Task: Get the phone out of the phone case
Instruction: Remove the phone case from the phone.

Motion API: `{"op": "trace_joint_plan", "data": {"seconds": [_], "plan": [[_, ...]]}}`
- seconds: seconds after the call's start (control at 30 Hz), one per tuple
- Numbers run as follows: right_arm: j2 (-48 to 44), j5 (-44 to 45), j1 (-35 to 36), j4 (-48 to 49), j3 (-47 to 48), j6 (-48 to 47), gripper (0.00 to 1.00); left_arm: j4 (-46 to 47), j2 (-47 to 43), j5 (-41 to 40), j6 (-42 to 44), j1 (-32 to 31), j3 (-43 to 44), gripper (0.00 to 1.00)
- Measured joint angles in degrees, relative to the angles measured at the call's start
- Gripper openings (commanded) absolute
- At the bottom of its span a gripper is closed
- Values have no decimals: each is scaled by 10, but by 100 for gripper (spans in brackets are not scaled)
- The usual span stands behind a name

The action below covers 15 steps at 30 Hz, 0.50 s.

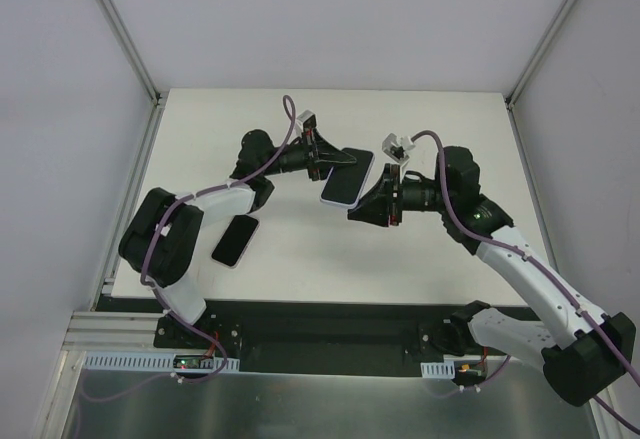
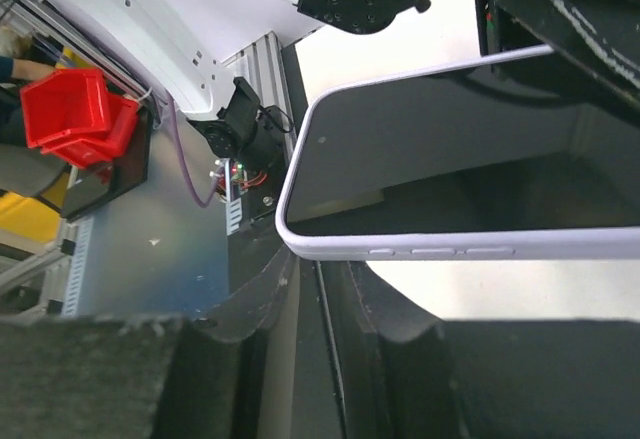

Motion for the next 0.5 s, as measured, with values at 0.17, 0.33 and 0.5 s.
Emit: {"op": "trace_joint_plan", "data": {"seconds": [0.17,0.33,0.5], "plan": [[3,-10,-7,18,0,-30,1,-25,-20,-16,-21,-4,-9,0],[9,9,-15,23,0,-25,2,-38,-36,-31,-12,-4,-13,0],[7,87,-21,-54,18,-21,43,-78,-49,-39,33,-5,-13,0]]}}
